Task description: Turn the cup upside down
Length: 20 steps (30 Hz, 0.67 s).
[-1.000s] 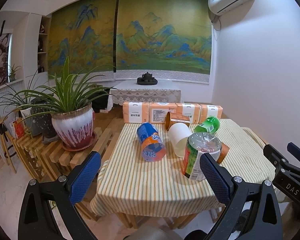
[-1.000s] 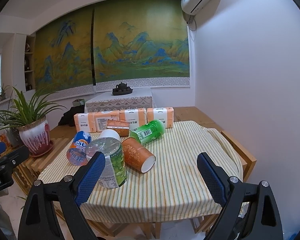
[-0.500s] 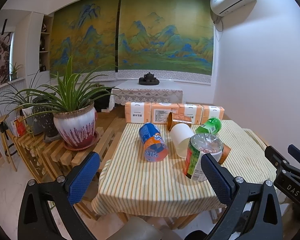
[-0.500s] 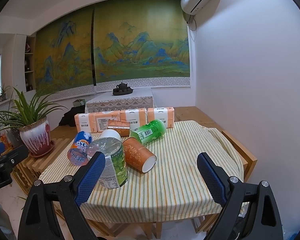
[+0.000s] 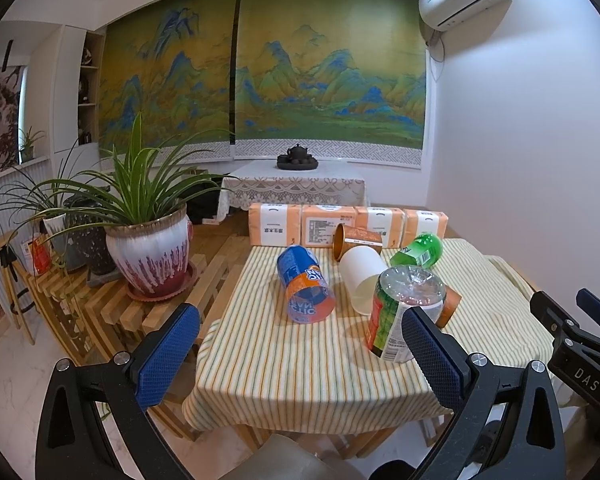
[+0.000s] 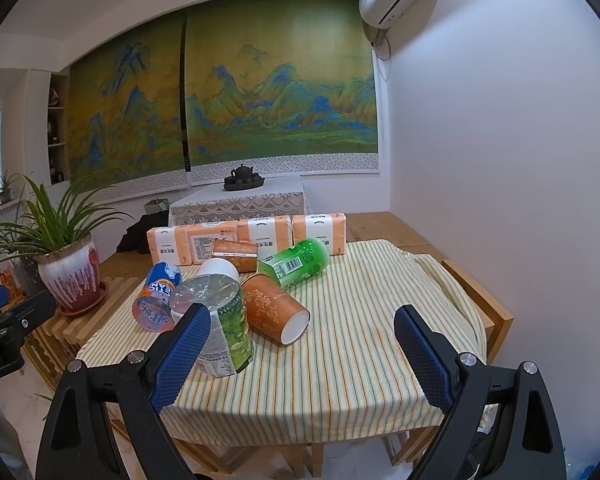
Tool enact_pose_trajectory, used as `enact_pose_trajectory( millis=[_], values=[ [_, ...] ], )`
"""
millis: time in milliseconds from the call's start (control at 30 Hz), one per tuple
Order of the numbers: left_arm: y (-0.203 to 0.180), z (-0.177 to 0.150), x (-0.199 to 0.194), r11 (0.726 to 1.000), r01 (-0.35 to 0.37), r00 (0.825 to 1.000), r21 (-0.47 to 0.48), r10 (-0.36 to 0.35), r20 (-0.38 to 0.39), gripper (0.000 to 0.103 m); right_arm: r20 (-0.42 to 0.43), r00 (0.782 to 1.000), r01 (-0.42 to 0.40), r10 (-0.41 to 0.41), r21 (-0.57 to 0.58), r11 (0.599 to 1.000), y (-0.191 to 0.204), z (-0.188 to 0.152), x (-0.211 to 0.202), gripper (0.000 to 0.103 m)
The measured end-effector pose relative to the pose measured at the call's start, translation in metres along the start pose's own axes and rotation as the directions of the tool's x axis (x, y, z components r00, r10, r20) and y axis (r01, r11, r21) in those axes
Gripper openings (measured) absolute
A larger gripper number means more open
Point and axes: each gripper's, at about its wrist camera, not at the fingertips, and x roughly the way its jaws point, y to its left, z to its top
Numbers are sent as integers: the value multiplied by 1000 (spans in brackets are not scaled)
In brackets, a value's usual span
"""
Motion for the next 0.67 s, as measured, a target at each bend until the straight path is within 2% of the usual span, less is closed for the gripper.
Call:
enact_pose_trajectory(
  millis=[667],
  values=[
    [-3,-1,1,1000,-2,1000,14,2,8,102,-9,1000,0,0,4,1000,-3,-3,3,91]
  ],
)
